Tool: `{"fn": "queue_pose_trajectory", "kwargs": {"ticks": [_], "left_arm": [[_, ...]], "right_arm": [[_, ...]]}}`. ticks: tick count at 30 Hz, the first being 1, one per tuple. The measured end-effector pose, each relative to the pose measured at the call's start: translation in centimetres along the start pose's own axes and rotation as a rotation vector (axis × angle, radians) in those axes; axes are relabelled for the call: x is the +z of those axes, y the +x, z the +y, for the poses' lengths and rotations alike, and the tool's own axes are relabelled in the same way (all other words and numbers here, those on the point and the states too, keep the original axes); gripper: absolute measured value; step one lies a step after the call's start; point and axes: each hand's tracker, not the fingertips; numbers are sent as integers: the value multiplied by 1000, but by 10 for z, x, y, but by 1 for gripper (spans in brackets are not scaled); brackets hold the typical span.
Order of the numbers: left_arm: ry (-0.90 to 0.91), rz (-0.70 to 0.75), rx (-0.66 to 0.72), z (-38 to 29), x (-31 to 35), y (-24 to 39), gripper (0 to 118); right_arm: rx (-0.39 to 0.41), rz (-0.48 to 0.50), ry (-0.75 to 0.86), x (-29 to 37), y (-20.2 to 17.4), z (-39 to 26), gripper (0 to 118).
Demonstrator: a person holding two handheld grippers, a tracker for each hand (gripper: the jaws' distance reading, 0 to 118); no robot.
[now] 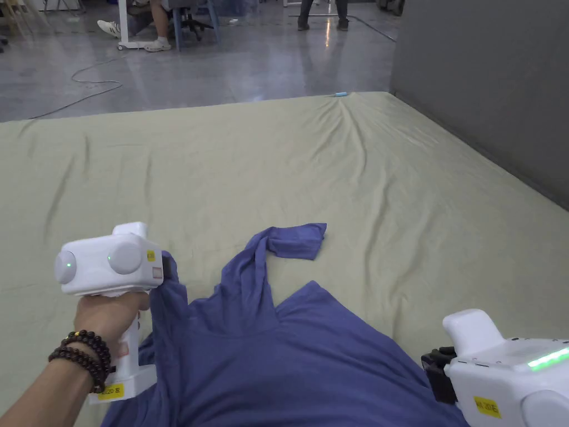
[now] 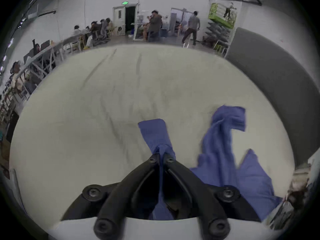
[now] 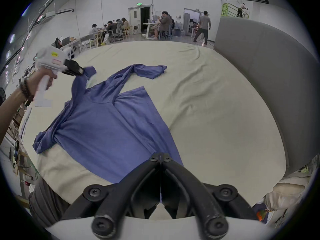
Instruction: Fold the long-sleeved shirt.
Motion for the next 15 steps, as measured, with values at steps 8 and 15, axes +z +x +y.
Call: {"fn": "queue_pose_trajectory", "kwargs": {"ticks": [8, 15], "left_arm": [[10, -236, -80, -72, 159, 10, 0], [-253, -244, -116, -204, 147, 22, 0]], "right_arm": [[18, -17, 17, 12, -4, -4, 0], [27, -6, 45, 34, -13, -15, 0]]}}
